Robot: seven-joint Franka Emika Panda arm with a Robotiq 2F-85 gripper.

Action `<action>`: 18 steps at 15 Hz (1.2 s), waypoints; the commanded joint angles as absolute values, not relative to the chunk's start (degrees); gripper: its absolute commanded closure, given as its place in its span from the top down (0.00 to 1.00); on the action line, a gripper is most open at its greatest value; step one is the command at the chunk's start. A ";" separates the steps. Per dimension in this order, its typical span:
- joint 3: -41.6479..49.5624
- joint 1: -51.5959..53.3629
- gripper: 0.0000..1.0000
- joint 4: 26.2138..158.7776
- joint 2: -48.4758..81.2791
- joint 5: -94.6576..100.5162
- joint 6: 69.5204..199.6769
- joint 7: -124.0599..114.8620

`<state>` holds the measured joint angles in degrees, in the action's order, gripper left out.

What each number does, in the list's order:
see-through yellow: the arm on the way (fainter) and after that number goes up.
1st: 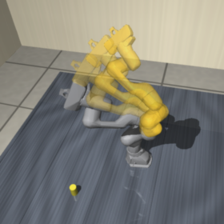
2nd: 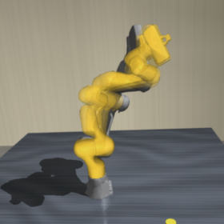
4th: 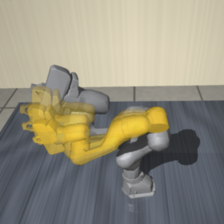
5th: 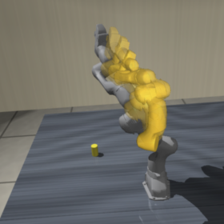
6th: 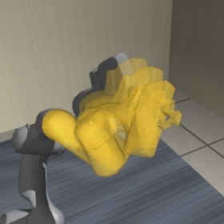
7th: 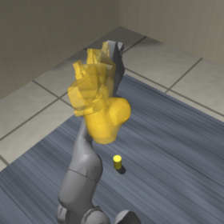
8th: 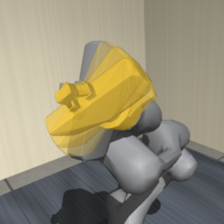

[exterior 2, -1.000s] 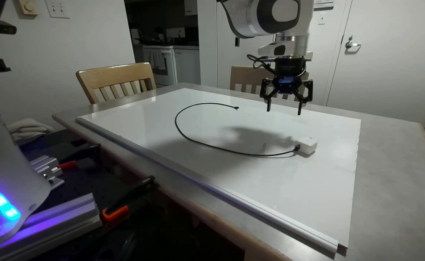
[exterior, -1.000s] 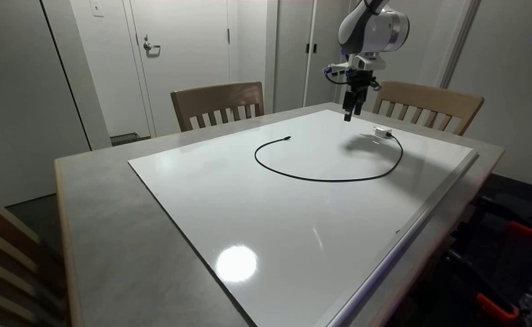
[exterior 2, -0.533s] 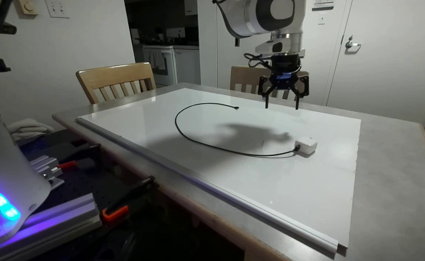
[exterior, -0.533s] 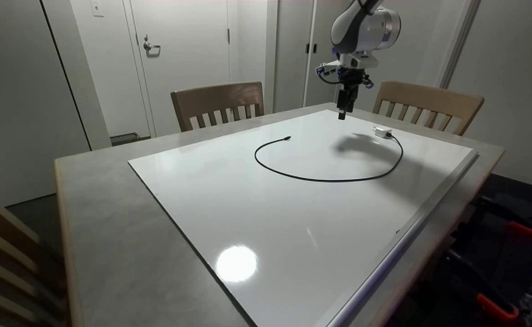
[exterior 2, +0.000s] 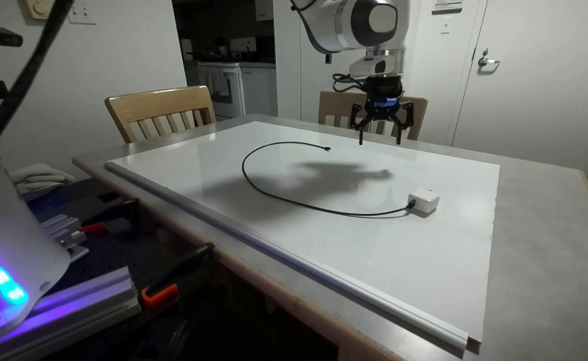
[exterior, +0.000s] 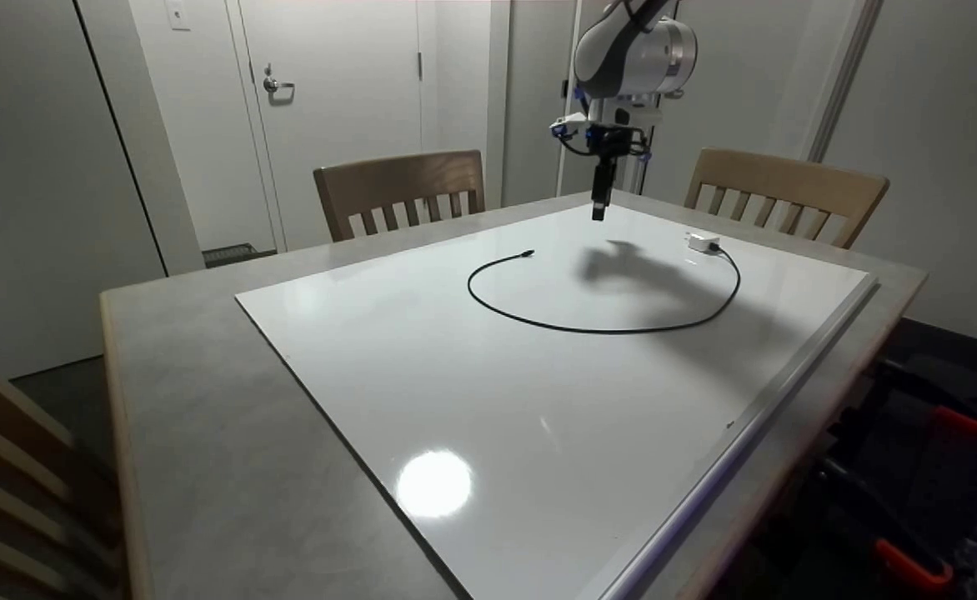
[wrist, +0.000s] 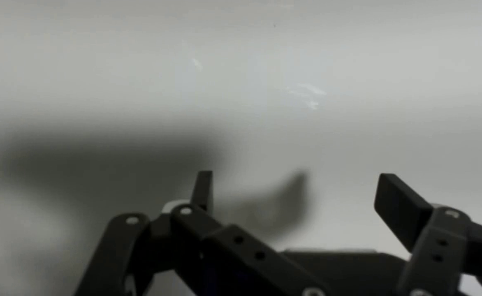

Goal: Straighten the charger on the table

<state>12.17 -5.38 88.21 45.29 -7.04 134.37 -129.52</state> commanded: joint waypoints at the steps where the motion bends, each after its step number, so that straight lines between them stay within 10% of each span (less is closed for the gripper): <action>1: 9.52 -6.28 1.00 81.93 48.00 -6.74 131.27 -122.38; 18: 7.40 -1.71 1.00 80.08 47.70 -6.50 128.16 -110.26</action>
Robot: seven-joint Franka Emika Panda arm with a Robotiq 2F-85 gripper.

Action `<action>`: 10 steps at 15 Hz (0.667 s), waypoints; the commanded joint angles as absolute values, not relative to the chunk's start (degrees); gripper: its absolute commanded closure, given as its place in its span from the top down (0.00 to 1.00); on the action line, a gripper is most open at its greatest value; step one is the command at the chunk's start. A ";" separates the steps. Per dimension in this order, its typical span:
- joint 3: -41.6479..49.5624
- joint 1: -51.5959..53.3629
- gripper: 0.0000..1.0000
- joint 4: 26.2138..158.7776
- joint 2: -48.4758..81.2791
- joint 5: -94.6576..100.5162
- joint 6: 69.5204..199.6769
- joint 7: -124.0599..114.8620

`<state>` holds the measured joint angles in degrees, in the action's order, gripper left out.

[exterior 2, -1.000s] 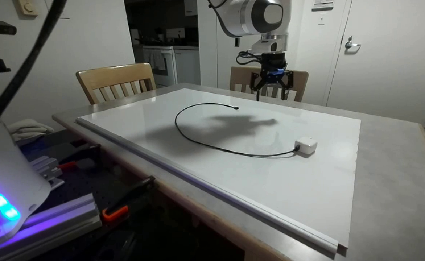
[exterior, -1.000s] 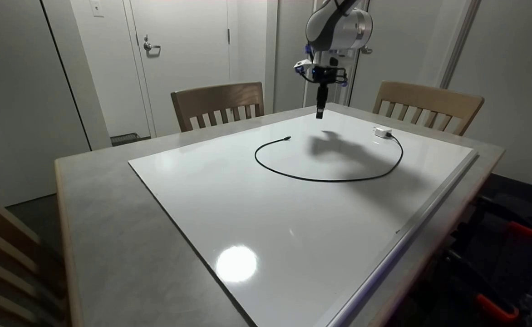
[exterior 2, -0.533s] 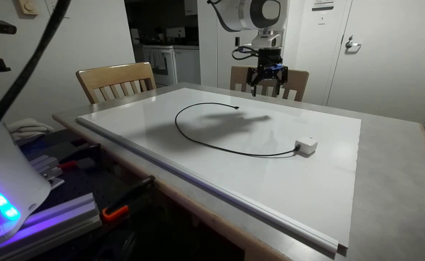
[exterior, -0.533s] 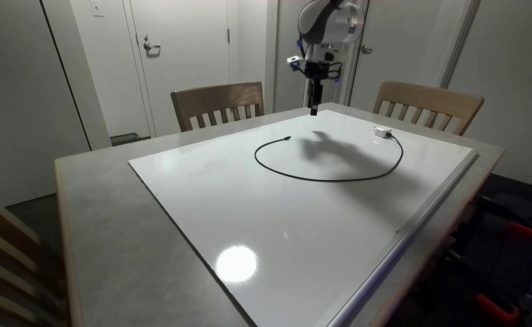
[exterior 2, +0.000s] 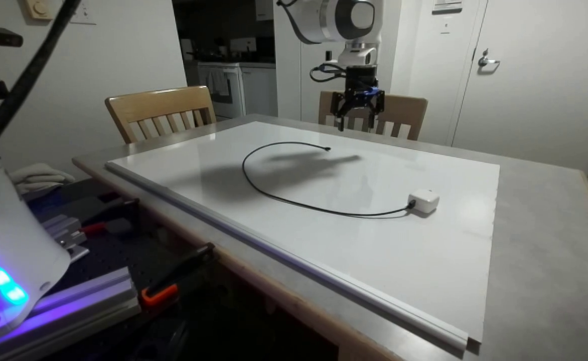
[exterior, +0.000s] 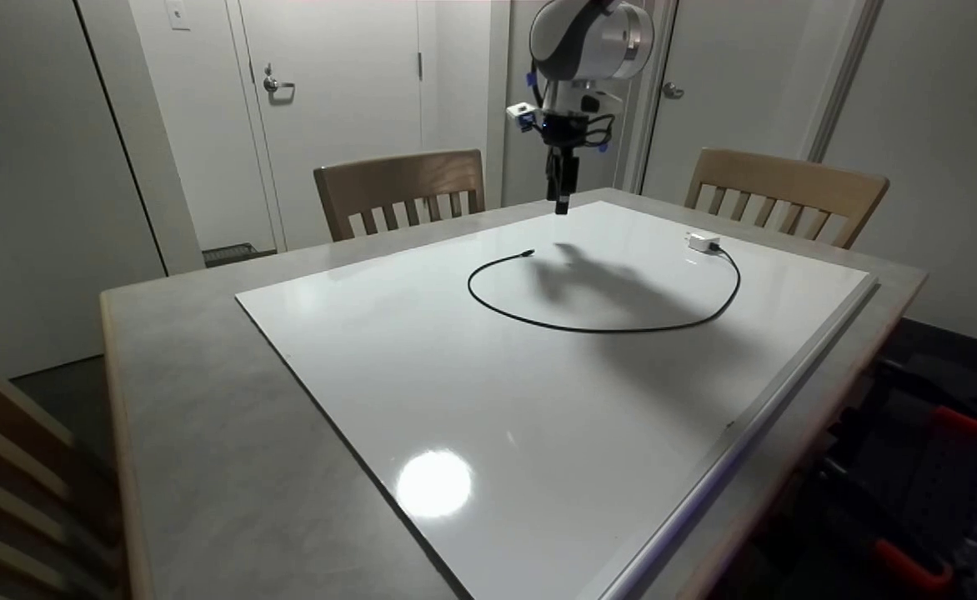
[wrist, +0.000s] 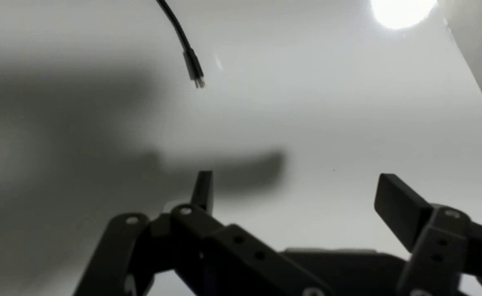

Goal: Straighten the charger on the table

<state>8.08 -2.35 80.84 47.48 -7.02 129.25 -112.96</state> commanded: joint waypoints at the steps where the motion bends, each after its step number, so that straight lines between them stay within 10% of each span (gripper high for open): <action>1: 7.28 -1.25 1.00 80.31 47.59 -6.50 128.15 -109.73; 10: 7.48 1.23 1.00 80.82 47.55 -6.26 128.95 -103.97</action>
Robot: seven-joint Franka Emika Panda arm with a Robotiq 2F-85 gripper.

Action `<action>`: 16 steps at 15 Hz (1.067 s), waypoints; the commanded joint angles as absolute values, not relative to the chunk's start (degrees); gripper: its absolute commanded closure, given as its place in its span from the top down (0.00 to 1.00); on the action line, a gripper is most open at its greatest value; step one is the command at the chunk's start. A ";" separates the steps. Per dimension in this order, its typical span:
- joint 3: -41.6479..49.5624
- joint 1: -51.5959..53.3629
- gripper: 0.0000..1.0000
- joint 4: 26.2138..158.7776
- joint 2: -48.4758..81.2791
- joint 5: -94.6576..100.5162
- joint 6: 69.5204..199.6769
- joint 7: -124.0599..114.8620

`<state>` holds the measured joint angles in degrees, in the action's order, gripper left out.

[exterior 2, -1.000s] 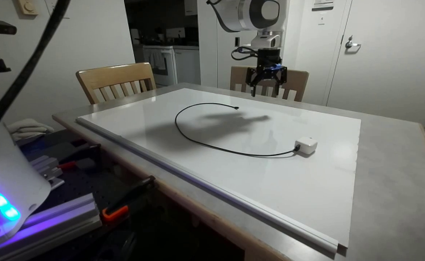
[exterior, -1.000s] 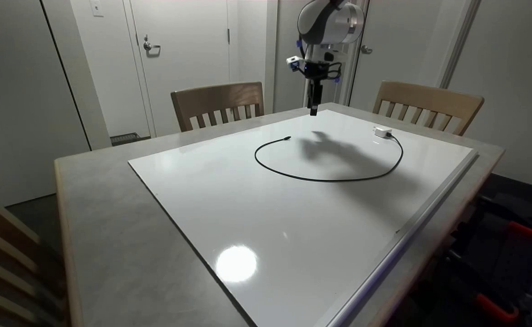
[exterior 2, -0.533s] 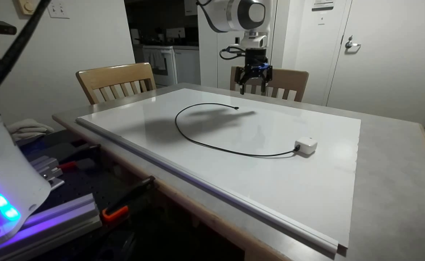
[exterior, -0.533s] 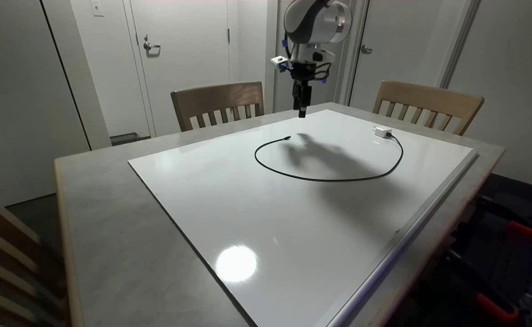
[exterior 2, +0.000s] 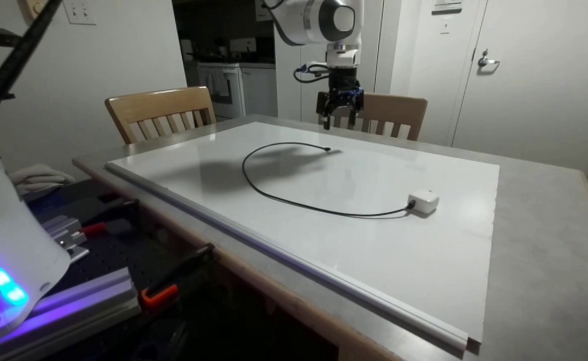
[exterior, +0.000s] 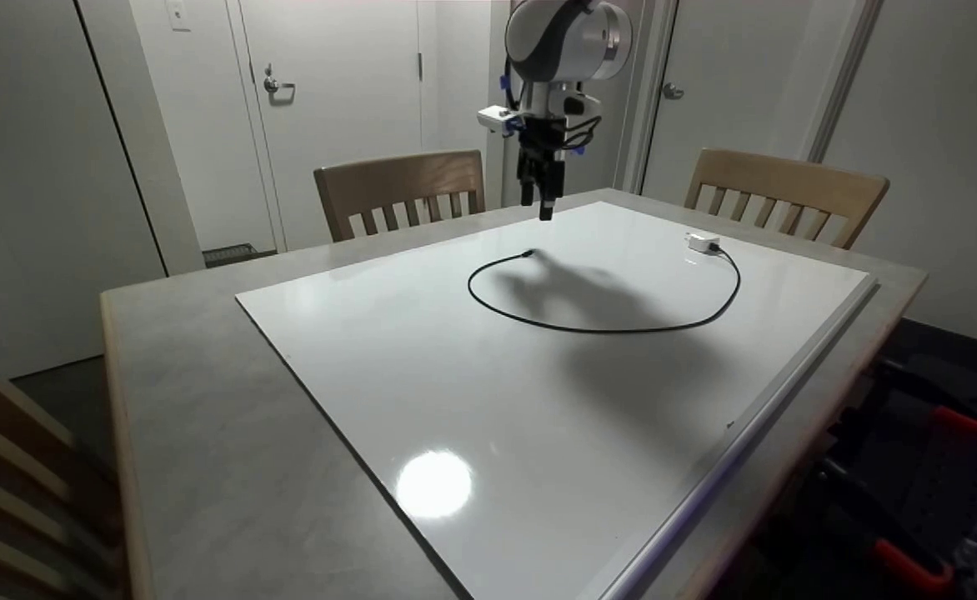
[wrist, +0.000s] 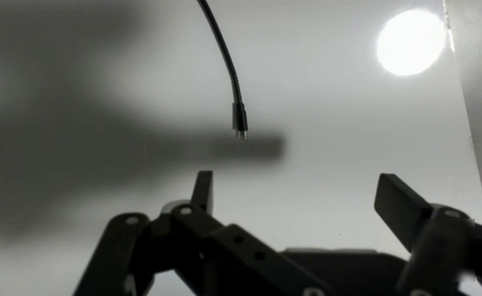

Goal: Straighten the charger on the table

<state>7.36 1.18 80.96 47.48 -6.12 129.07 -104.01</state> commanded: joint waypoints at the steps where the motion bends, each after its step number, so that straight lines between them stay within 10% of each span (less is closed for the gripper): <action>1: 7.47 1.47 1.00 80.83 47.54 -6.05 128.95 -103.53; 16: 7.77 2.15 1.00 80.84 47.60 -4.38 137.41 -93.67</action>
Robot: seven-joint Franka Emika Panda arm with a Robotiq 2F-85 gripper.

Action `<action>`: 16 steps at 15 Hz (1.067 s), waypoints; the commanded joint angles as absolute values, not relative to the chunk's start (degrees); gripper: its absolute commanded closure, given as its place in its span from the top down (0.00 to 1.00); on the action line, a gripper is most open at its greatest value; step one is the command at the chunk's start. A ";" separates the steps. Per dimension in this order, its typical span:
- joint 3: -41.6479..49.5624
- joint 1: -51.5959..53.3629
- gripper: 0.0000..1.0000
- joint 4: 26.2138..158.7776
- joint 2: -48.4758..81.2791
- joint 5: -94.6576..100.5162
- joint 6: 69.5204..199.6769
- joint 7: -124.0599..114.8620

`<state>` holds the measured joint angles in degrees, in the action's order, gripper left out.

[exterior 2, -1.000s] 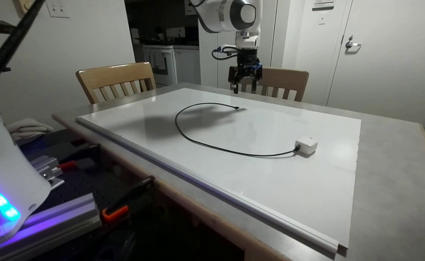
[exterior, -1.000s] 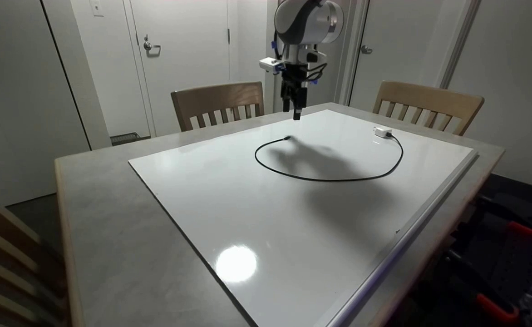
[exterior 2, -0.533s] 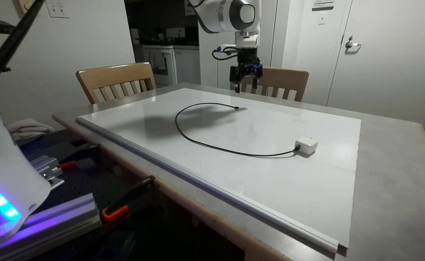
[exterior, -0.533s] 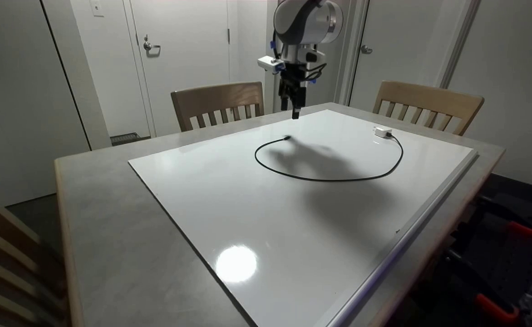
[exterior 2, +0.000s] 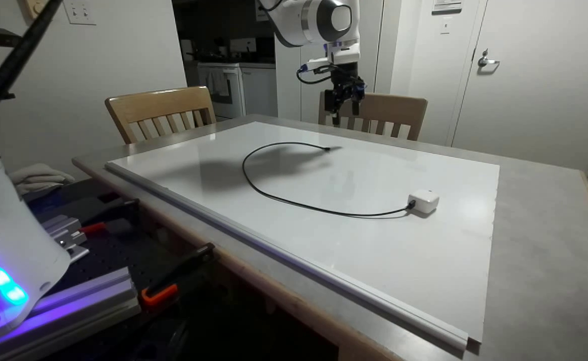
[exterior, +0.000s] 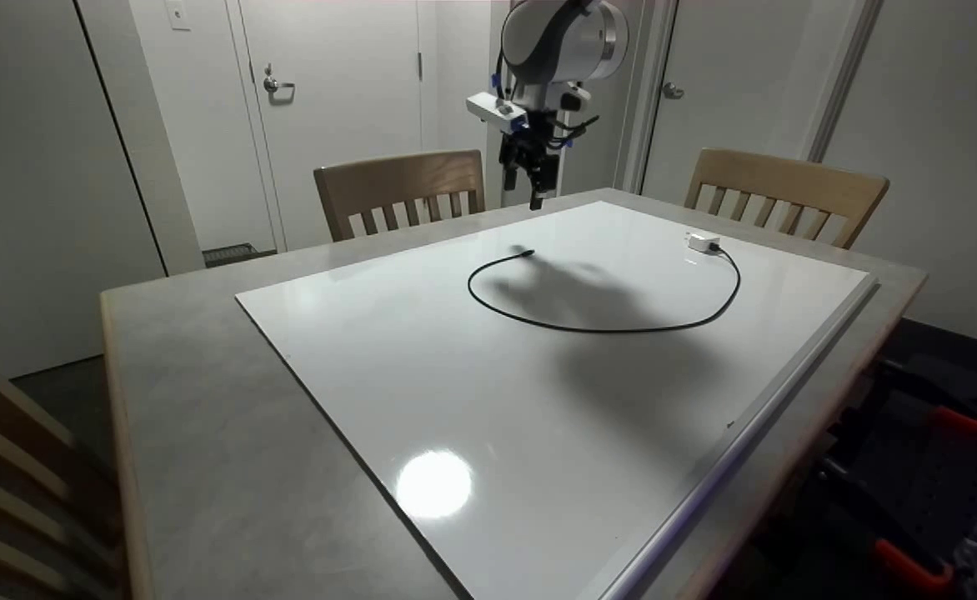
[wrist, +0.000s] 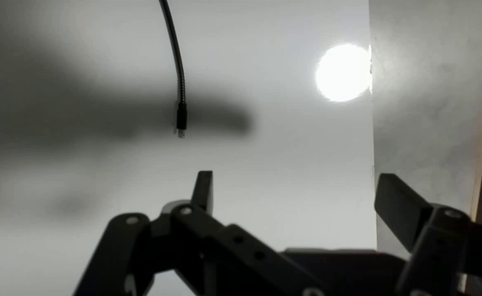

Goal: Straighten the charger on the table

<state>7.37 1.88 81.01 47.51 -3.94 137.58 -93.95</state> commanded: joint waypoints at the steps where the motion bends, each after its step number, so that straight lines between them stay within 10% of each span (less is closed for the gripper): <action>1: 7.57 2.17 1.00 80.44 47.87 -4.72 136.57 -94.05; 16: 3.85 0.10 1.00 83.85 47.95 -8.55 132.14 -79.00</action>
<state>4.89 1.00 82.68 48.84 -6.55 134.36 -81.71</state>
